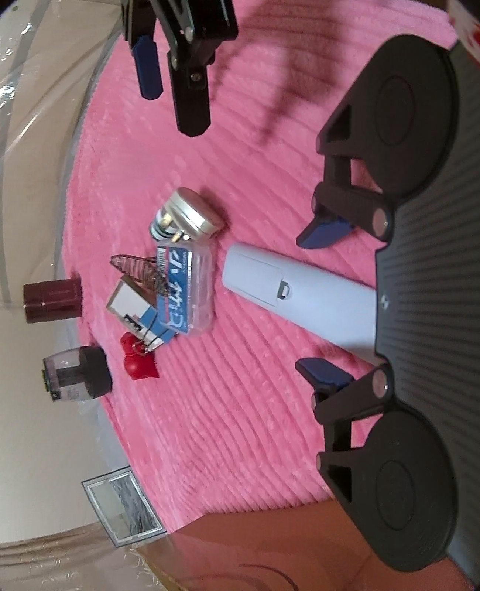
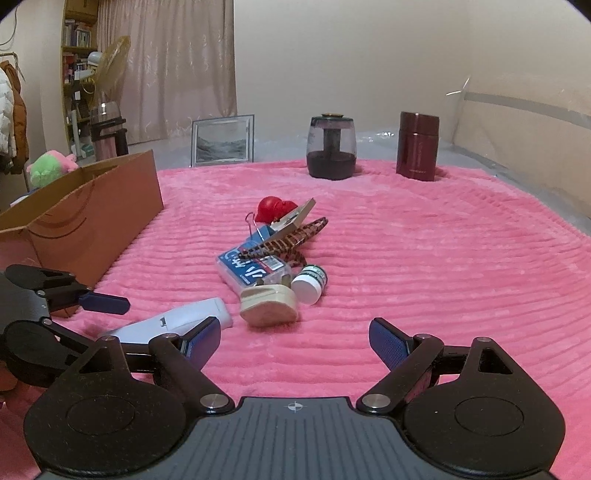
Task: Organize rigid objects
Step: 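Grasp the white remote-like device with the left tool while the right tool grasps the beige plug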
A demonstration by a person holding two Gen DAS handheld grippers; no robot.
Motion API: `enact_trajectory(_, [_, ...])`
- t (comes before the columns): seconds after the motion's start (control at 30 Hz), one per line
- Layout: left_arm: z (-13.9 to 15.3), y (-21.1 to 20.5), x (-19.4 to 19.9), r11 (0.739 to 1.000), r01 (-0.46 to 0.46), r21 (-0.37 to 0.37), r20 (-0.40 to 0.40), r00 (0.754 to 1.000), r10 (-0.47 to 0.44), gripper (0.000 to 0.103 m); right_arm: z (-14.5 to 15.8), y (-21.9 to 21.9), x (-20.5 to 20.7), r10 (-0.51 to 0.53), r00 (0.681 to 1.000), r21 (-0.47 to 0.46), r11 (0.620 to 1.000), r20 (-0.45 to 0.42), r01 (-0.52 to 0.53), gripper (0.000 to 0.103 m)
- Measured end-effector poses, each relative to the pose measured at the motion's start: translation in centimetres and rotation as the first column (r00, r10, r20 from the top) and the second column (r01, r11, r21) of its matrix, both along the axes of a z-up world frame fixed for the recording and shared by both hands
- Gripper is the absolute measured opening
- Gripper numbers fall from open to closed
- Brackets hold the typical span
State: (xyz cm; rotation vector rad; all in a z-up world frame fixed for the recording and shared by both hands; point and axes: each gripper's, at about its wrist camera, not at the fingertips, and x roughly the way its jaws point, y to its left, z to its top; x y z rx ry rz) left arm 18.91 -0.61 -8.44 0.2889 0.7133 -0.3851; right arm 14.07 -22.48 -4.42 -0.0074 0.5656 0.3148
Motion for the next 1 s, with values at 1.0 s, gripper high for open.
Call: enact_trajectory(1.0, [-0.1, 2.6, -0.3, 0.949, -0.252, -0.188, -0.052, 0.968, 0.247, 0.034, -3.7, 4.9, 5.2, -0.01, 1.0, -0.108, 0.994, 0.007, 0.011, 0.075])
